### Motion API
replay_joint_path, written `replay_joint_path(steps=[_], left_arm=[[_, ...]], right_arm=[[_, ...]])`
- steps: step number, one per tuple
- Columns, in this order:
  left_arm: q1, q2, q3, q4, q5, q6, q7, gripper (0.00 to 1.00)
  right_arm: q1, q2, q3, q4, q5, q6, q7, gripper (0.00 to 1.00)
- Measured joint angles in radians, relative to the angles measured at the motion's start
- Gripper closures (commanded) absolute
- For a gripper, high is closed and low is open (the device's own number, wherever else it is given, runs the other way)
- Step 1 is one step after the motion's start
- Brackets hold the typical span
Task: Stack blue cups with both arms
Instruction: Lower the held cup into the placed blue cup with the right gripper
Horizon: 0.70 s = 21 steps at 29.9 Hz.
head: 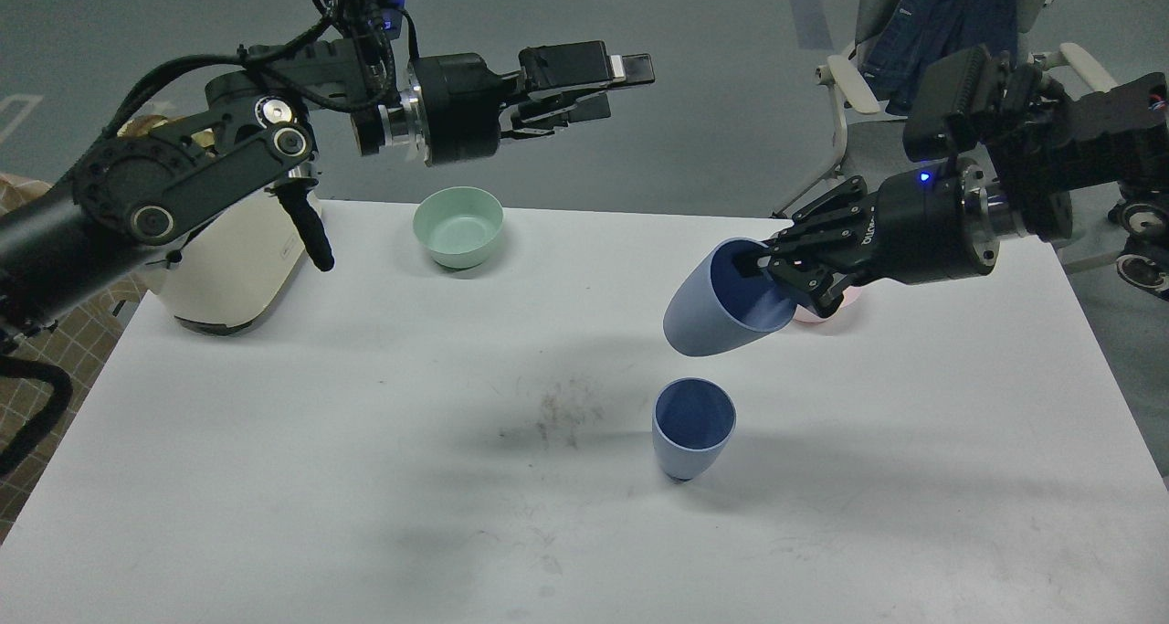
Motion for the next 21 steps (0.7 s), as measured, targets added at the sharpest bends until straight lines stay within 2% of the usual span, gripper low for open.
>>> replay_joint_path(steps=[21], left_arm=[[0.025,0.003,-0.010,0.000,0.001,0.000,0.000,0.09]], right_arm=[[-0.067,0.002,-0.045,0.027,-0.019,0.000,0.000,1.00]])
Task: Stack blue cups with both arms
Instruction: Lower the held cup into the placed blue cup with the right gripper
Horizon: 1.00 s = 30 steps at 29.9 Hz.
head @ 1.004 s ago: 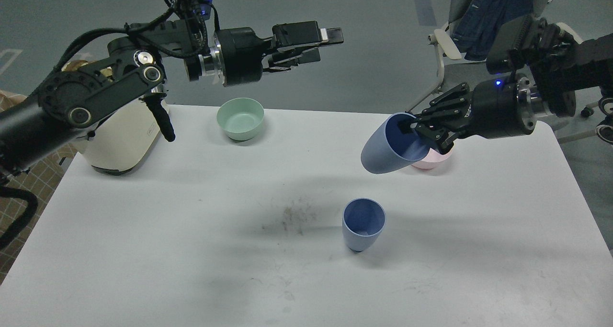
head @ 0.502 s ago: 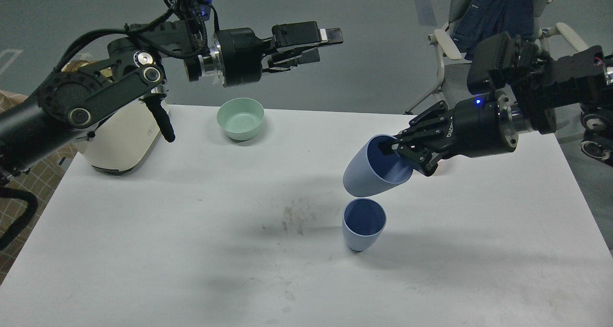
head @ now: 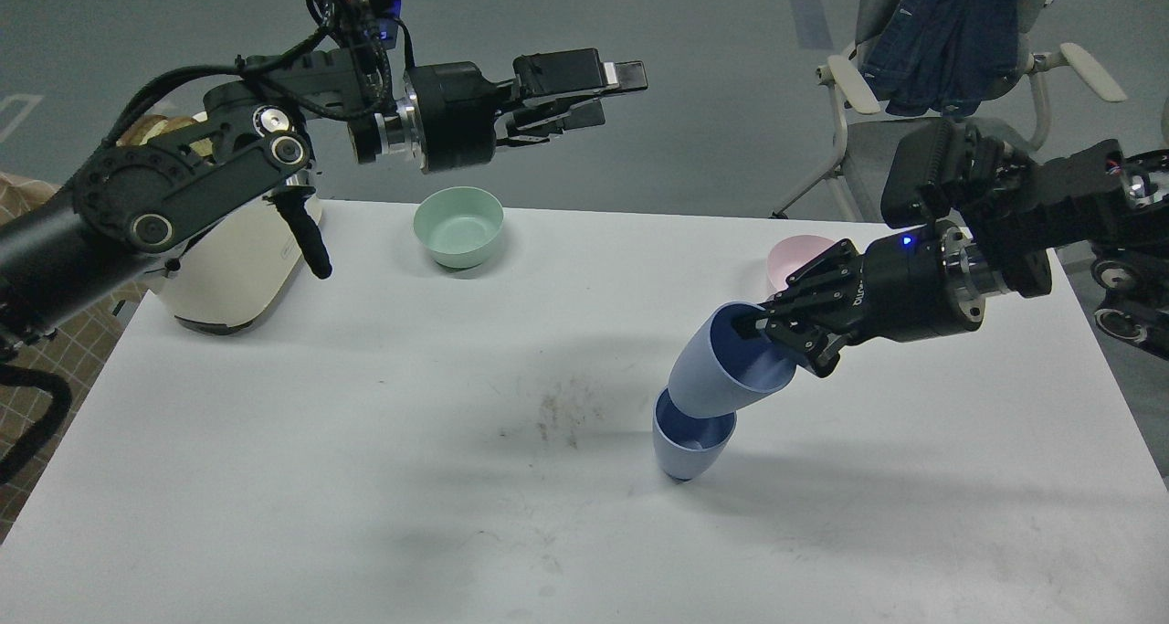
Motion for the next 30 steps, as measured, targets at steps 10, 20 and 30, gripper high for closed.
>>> replay_joint_path(steps=[10,20,30], left_arm=[[0.001,0.001,-0.003,0.000,0.000,0.000,0.000,0.09],[0.002,0.000,-0.003,0.000,-0.001,0.000,-0.002,0.09],[0.002,0.002,-0.005,0.000,-0.001,0.000,-0.002,0.09]], right_arm=[[-0.024,0.001,0.000,-0.001,-0.026,0.000,0.000,1.00],[-0.038,0.003,0.004,0.001,-0.028,0.000,0.000,0.89],[-0.039,0.003,0.005,0.001,-0.027,0.000,0.000,0.66]])
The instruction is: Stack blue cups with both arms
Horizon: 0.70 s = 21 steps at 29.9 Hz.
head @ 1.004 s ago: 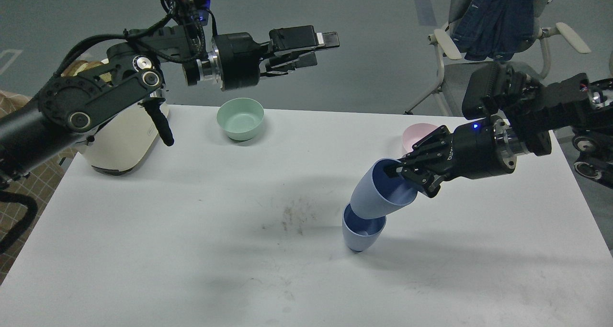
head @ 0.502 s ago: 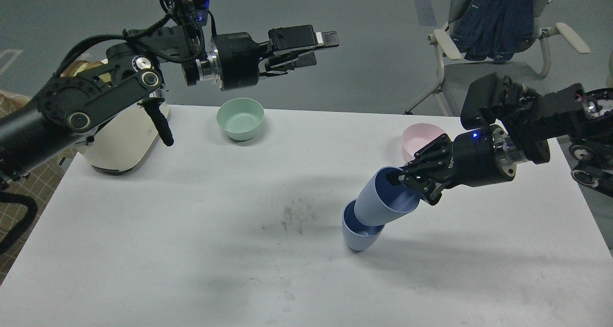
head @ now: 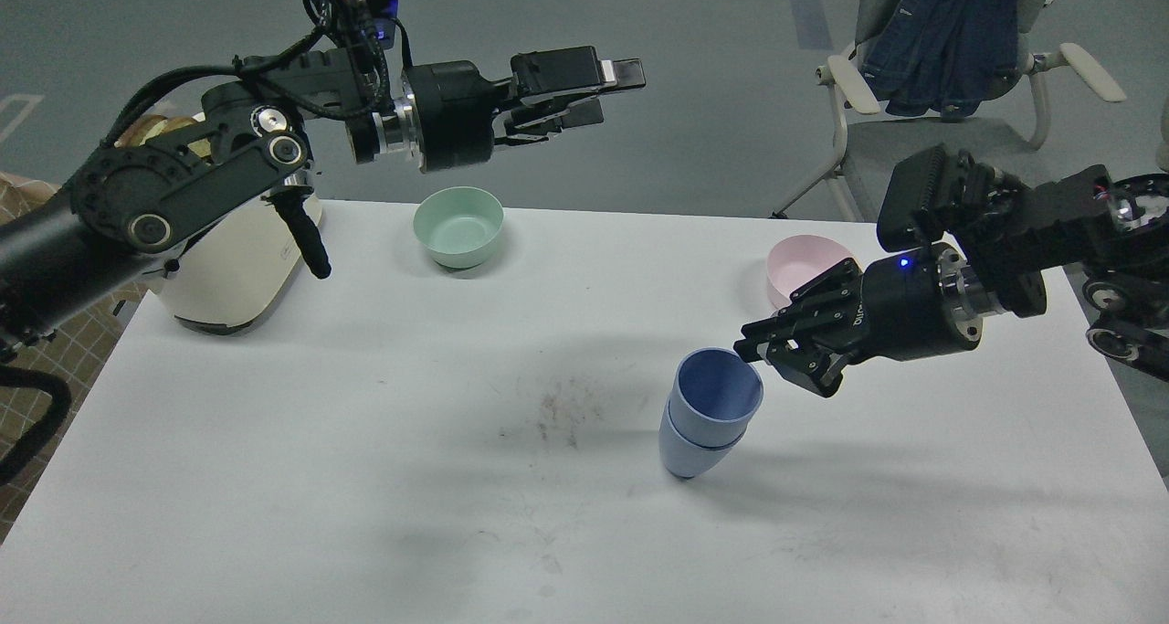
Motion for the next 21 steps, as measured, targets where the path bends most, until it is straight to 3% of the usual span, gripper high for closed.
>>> replay_joint_path(steps=[7,11,13,15,17,21], left_arm=[[0.000,0.002,0.000,0.000,0.000,0.000,0.000,0.09],[0.000,0.006,0.000,0.000,0.000,0.000,0.000,0.09],[0.000,0.006,0.000,0.000,0.000,0.000,0.000,0.08],[-0.001,0.006,0.000,0.000,0.000,0.000,0.000,0.07],[-0.001,0.007,-0.002,0.000,-0.006,0.000,0.000,0.02],[0.009,0.018,-0.038,0.002,-0.016,0.000,-0.005,0.02]], right_arm=[[0.000,-0.008,0.011,0.000,0.003,0.000,0.000,0.56],[-0.003,-0.016,0.039,-0.004,0.004,0.000,0.000,0.28],[-0.008,-0.026,0.065,-0.008,0.010,0.000,0.000,0.10],[-0.014,-0.039,0.101,-0.012,0.017,0.000,0.000,0.00],[-0.023,-0.050,0.134,-0.017,0.028,0.000,0.000,0.00],[-0.038,-0.086,0.217,-0.057,0.116,0.000,0.000,0.00]])
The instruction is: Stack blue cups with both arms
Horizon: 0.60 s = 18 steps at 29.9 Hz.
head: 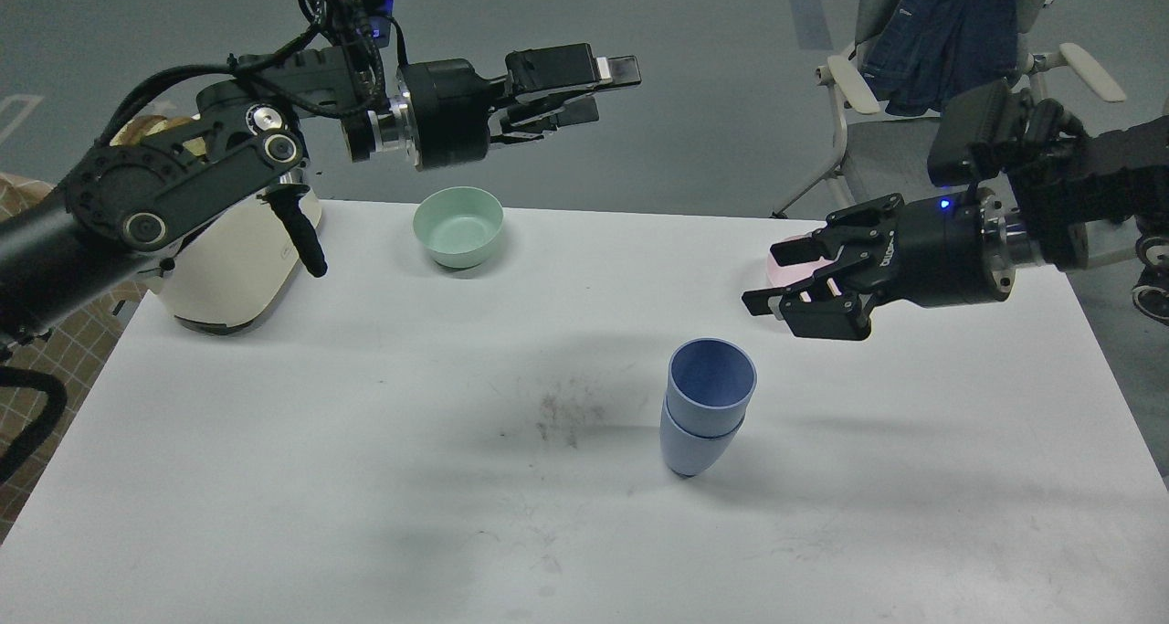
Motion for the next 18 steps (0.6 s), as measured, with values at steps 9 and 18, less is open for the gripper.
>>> replay_joint_path(steps=[9,18], left_arm=[[0.120,-0.014,-0.094,0.030,-0.062,0.167,0.002,0.02],[0.169,-0.057,-0.110,0.160,-0.397,0.188,0.007,0.02]], right_arm=[[-0.004,-0.003,0.119,-0.340,0.390,0.000,-0.001,0.00],[-0.040,0.166,0.134,-0.818,0.893,0.000,-0.001,0.00]])
